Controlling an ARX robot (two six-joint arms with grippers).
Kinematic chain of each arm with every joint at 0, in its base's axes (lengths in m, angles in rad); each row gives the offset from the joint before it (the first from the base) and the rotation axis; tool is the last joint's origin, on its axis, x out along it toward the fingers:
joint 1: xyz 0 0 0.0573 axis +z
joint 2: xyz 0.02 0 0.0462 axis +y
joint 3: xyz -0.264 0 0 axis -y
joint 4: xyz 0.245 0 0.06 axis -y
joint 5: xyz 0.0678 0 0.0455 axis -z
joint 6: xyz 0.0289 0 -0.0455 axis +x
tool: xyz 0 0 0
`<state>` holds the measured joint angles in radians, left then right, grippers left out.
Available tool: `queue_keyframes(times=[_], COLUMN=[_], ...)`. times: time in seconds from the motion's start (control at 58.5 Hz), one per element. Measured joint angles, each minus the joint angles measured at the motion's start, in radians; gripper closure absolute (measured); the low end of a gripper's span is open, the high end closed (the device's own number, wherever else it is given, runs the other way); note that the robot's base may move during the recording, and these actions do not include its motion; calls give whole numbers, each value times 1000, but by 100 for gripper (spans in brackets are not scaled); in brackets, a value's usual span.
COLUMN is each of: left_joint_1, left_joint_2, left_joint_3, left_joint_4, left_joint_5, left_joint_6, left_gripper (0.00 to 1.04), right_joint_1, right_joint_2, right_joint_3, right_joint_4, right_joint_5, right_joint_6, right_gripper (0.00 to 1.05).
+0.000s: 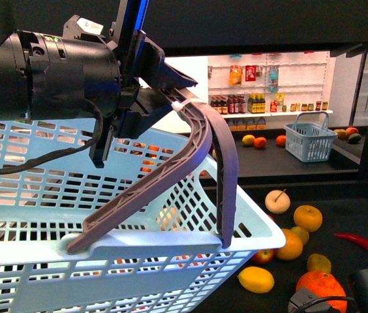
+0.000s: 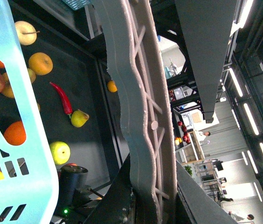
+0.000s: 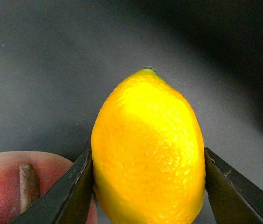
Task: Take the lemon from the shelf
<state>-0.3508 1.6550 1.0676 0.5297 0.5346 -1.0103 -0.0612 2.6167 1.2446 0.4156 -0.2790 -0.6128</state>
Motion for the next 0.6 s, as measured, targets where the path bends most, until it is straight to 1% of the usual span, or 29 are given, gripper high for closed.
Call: queue_keyframes(times=[0.154, 0.222, 0.342, 0.479, 0.598], left_joint_1=[0, 0, 0, 0, 0], left_joint_2=[0, 0, 0, 0, 0], left_joint_3=[0, 0, 0, 0, 0], left_joint_4=[0, 0, 0, 0, 0], left_joint_5=[-1, 0, 0, 0, 0], left_joint_6=[0, 0, 0, 0, 0], left_gripper=[94, 94, 94, 94, 94], right_joint_1=[-64, -103, -145, -163, -154], right_joint_2=[-115, -213, -364, -536, -660], right_joint_3=[-75, -105, -127, -113, -76], right_joint_4=[61, 69, 58, 0, -51], right_joint_5=[10, -10, -39, -77, -126], right_joint_6=[47, 85, 153, 236, 333], right_gripper=[45, 45, 45, 45, 45])
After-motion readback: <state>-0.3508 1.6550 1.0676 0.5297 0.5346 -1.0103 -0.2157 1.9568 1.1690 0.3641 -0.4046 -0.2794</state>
